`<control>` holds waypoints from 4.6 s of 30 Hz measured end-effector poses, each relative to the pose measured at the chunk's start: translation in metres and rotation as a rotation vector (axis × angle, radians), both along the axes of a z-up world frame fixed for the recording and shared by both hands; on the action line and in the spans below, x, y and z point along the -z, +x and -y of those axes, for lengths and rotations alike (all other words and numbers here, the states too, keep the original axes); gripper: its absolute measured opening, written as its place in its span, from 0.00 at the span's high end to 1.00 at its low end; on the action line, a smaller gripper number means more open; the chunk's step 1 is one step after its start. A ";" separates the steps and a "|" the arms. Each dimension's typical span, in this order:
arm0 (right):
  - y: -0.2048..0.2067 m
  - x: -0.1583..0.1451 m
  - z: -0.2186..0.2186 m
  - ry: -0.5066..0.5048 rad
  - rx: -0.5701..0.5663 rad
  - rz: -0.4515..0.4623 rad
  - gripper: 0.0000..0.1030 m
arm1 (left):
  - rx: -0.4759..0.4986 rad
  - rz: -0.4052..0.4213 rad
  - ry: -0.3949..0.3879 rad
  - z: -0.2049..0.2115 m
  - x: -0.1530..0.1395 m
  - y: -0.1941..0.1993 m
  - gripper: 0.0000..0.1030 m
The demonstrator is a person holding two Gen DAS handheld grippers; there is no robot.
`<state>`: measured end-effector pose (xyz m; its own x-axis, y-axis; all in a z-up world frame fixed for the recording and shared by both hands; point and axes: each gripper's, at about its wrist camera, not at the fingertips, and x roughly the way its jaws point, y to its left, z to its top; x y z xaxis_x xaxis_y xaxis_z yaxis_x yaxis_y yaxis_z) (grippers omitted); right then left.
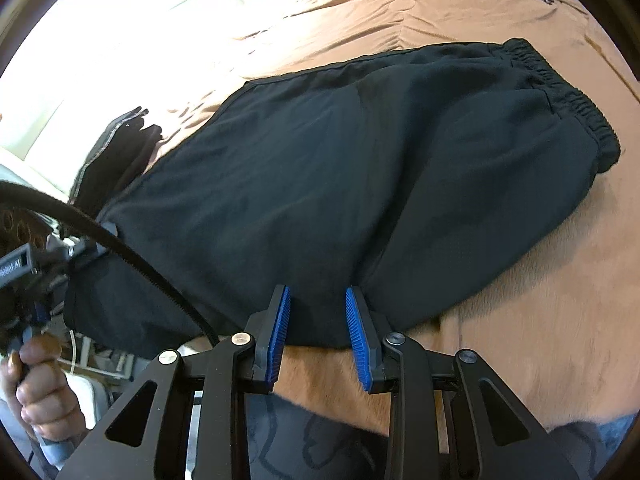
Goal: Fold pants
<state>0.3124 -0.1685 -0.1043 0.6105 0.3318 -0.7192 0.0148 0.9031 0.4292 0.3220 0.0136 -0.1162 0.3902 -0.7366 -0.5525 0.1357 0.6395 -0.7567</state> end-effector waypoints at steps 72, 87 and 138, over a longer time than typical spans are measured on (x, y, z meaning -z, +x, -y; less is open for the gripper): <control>-0.090 -0.021 0.187 0.188 0.229 0.024 0.50 | 0.238 -0.004 0.201 0.184 0.017 0.048 0.34; -0.062 -0.016 0.181 0.156 0.189 -0.026 0.50 | 0.131 -0.050 0.136 0.168 0.056 0.094 0.27; -0.079 -0.004 0.188 0.213 0.123 0.057 0.95 | 0.236 0.161 0.271 0.282 -0.010 0.187 0.38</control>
